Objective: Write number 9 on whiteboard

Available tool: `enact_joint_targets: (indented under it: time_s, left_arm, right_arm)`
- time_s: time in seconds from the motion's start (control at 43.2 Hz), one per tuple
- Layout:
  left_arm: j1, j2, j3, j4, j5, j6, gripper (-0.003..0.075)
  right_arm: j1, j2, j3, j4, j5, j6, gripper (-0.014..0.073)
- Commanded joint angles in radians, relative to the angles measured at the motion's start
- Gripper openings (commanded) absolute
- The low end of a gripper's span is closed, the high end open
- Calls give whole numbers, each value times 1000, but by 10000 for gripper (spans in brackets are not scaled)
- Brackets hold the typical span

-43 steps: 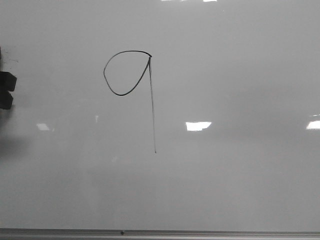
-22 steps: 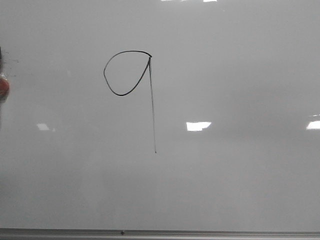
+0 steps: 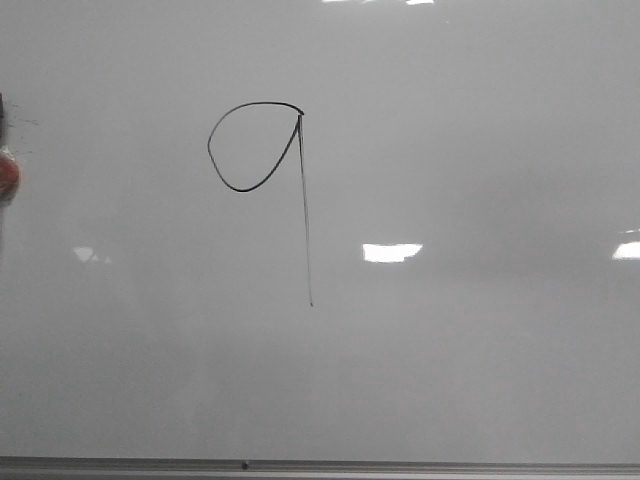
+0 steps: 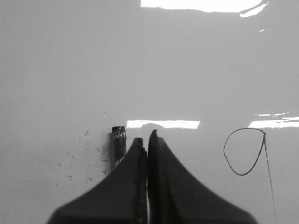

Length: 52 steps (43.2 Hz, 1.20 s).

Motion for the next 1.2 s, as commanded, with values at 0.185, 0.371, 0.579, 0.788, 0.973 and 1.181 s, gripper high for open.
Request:
enact_joint_targets:
  time_s: [0.185,0.371,0.579,0.788,0.973,1.181]
  left_arm:
    - [-5,-11,-29,-2,-66,-9,-19]
    - [-5,-11,-29,-2,-66,-9,-19]
    - [-5,-11,-23,13,-66,-9,-19]
    - [24,-99,65,330,-73,-267,-19]
    - [123,-278,212,370,-73,-276,-19]
    - [170,-337,334,377,-81,-276,-19]
  right_arm:
    - [-7,5,-23,38,-44,-2,-68]
    - [-7,5,-23,38,-44,-2,-68]
    - [-7,5,-23,38,-44,-2,-68]
    - [-7,5,-23,38,-42,-2,-68]
    - [-7,5,-23,38,-42,-2,-68]
    - [-7,5,-23,38,-38,-2,-68]
